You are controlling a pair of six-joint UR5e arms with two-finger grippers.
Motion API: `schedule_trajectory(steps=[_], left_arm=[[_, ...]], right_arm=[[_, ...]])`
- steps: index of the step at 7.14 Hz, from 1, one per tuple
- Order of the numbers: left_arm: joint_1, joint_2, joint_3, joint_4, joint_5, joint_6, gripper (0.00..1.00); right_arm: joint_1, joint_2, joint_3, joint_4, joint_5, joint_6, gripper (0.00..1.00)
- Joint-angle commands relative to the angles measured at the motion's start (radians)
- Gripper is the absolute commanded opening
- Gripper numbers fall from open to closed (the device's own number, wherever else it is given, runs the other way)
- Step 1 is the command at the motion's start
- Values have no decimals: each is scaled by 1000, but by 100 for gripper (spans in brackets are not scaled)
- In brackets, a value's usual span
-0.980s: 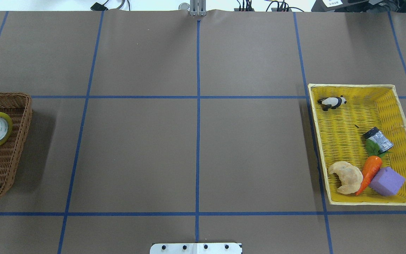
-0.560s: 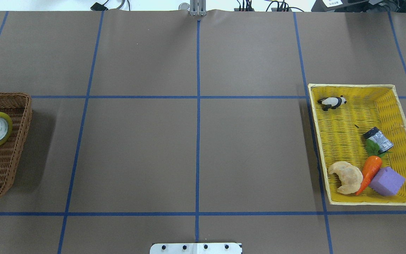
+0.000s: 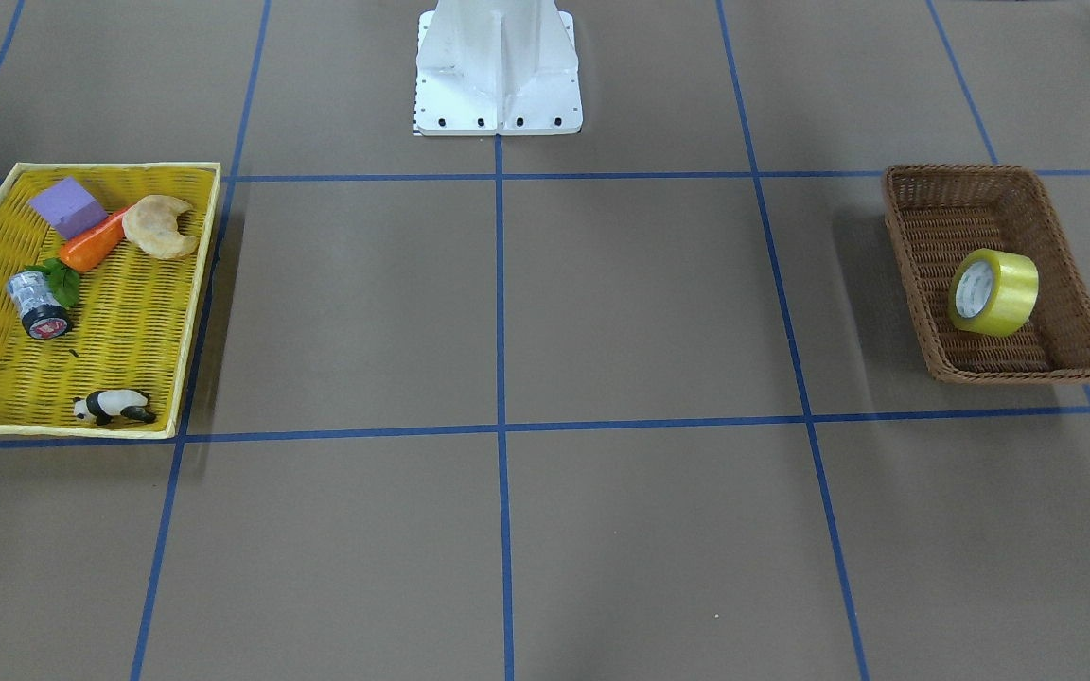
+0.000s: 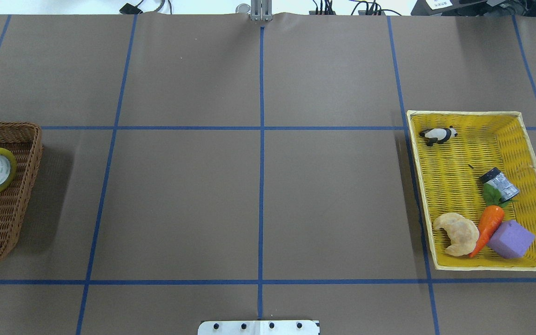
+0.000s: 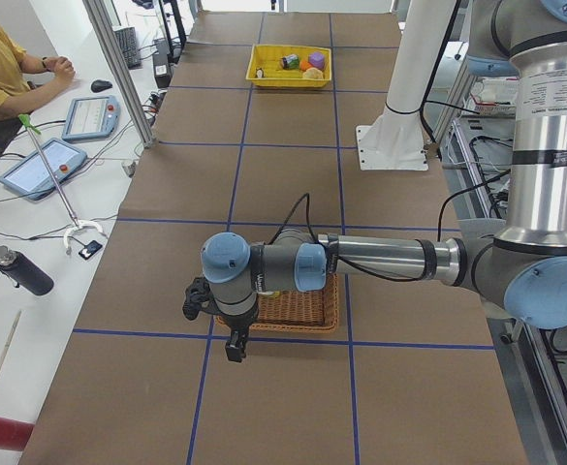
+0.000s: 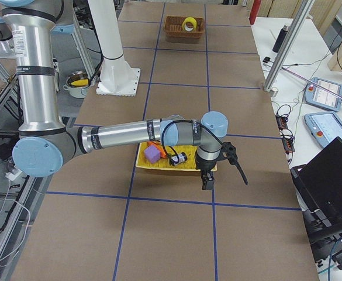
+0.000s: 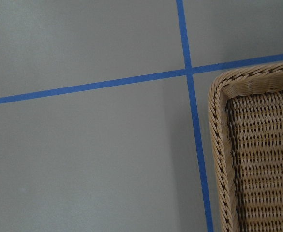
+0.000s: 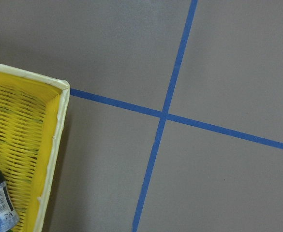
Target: Move tape to another basket
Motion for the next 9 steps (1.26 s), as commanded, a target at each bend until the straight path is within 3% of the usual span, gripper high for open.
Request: schedule_trajectory(steps=[1,9], left_arm=[[-2,0,0,0,1,0,99],[-2,29,-43,0,1,0,99]], right_arm=[[0,-5,3,0,1,-1,100],[-2,-4,0,0,1,1,100]])
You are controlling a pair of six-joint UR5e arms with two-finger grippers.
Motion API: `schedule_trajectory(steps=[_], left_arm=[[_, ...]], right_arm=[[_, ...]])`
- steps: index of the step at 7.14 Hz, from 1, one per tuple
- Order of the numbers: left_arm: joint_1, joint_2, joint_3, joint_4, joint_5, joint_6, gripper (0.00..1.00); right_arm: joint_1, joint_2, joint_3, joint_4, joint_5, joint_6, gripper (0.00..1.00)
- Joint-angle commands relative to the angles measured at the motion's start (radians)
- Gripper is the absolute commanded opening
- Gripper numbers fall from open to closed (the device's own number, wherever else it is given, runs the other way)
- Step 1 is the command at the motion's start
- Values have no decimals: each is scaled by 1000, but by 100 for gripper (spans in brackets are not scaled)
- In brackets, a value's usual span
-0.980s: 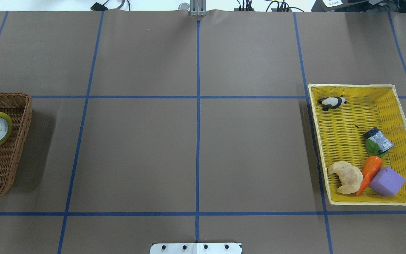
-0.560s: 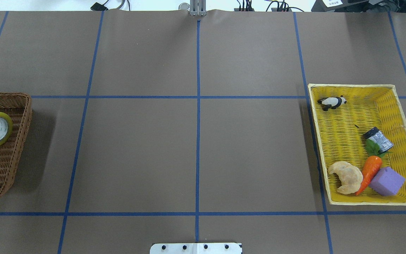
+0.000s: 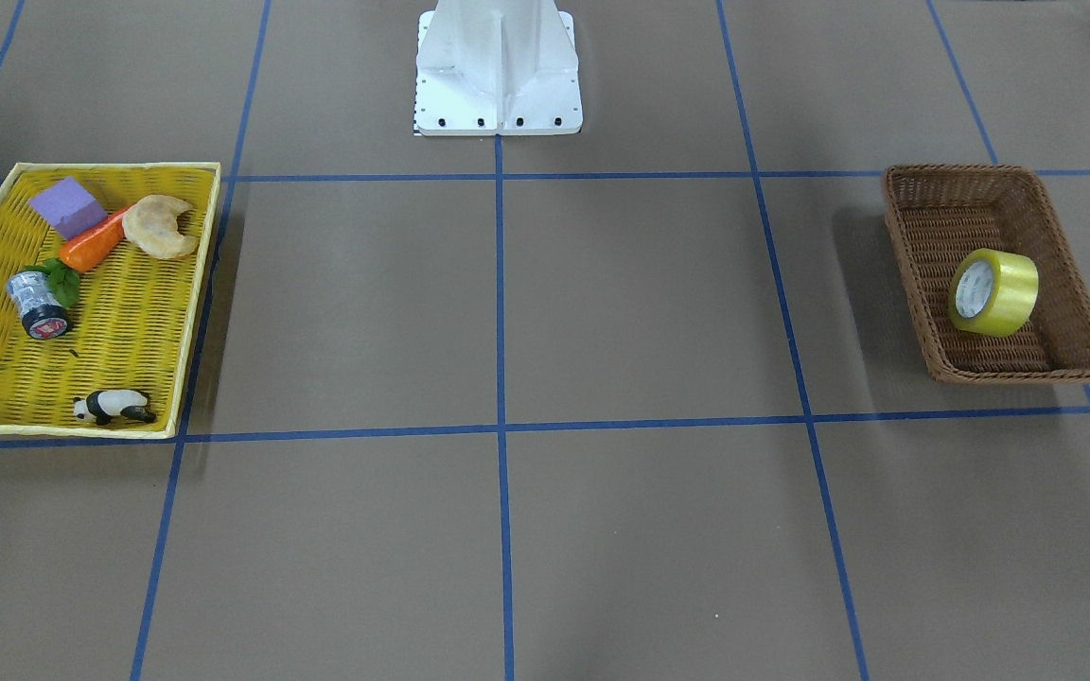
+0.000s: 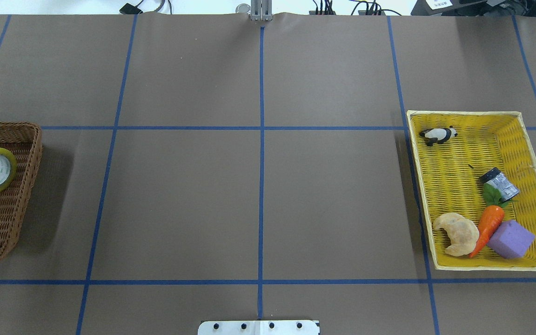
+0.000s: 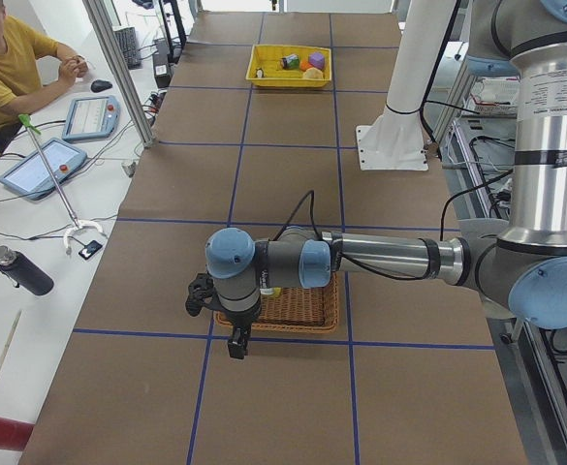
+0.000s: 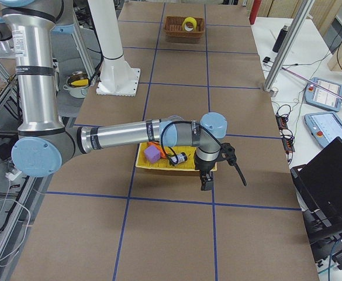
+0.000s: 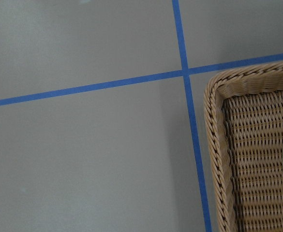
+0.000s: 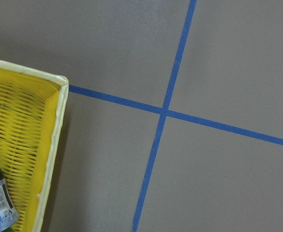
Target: Move tape to another basket
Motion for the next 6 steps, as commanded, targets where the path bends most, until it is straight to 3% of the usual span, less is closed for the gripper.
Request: schedule_trajectory(steps=[1,6], left_arm=[[0,10,-6,0,0,-2,99],[1,27,-13,0,-5,0,99]], right_arm=[[0,0,0,0,0,0,100],[0,0,0,0,0,0,100]])
